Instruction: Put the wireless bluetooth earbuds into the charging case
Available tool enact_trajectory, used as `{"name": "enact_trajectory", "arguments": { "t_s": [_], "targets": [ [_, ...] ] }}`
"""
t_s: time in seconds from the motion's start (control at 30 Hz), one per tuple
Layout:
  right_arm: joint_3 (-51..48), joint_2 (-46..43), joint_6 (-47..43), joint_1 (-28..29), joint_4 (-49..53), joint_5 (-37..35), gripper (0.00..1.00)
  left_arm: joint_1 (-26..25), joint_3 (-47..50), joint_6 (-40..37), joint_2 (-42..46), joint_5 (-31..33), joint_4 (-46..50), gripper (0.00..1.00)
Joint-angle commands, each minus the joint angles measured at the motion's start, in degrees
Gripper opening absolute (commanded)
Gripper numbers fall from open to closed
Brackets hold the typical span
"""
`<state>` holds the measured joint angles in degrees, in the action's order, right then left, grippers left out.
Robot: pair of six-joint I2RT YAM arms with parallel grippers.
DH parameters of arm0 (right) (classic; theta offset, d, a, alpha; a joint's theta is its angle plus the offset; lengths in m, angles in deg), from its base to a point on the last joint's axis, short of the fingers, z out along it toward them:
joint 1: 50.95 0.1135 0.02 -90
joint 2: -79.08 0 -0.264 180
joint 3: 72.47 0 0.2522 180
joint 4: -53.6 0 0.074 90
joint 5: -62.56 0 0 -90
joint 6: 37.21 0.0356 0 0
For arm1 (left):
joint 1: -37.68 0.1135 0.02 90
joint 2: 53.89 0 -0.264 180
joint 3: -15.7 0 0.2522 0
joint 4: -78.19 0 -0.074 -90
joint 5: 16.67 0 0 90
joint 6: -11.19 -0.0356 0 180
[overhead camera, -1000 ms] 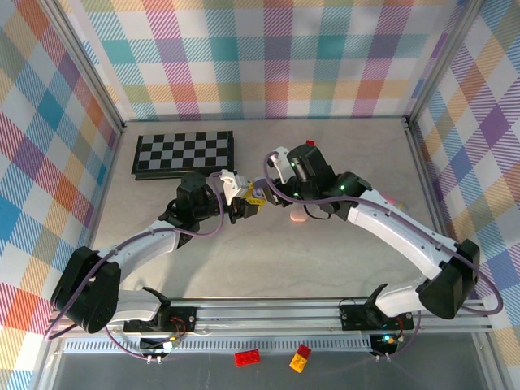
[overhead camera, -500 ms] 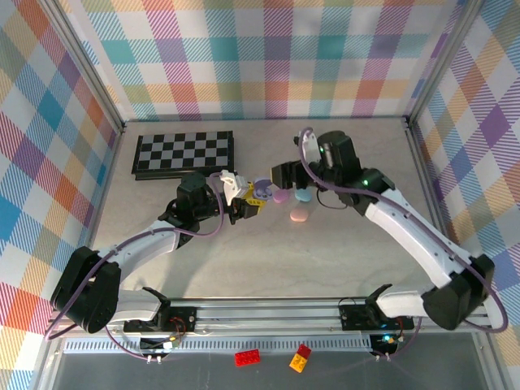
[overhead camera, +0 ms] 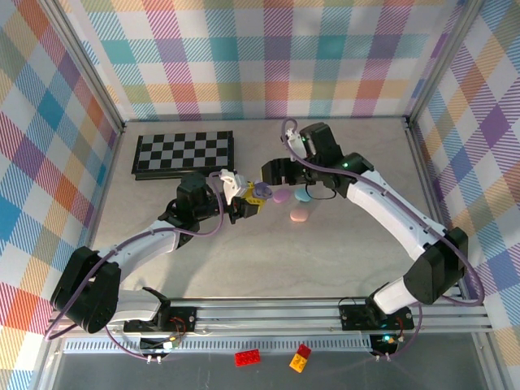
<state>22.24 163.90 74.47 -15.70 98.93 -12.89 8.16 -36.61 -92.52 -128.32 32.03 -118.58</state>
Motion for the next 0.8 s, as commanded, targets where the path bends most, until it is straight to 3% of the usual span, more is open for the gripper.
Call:
{"name": "enact_trajectory", "arguments": {
  "t_s": [0.0,0.17,0.3,0.47,0.63,0.77],
  "targets": [
    [-2.2,-3.9,1.0,-0.5,1.1,1.4,0.69,-0.5,-1.9,1.5,1.6,1.8,-4.7,0.24],
    [-7.9,-7.0,9.1,-4.6,-7.4,13.0,0.75,-0.6,-1.5,4.6,0.9,2.2,-9.9,0.24],
    [-15.4,-7.8,22.9,-7.8,-24.0,25.5,0.76,-0.5,-1.1,7.9,0.4,2.1,-15.5,0.24],
    [-19.5,-5.5,34.3,-8.1,-40.6,35.6,0.75,-0.5,-1.1,9.7,-0.2,2.4,-19.2,0.24],
    [-21.7,-3.4,41.5,-8.1,-51.6,39.6,0.71,-0.5,-1.7,10.5,-1.7,1.0,-21.5,0.24],
    [-22.8,-1.1,48.8,-8.1,-61.3,41.3,0.62,-0.6,-1.8,10.7,-2.0,0.5,-22.3,0.24]
  ]
}}
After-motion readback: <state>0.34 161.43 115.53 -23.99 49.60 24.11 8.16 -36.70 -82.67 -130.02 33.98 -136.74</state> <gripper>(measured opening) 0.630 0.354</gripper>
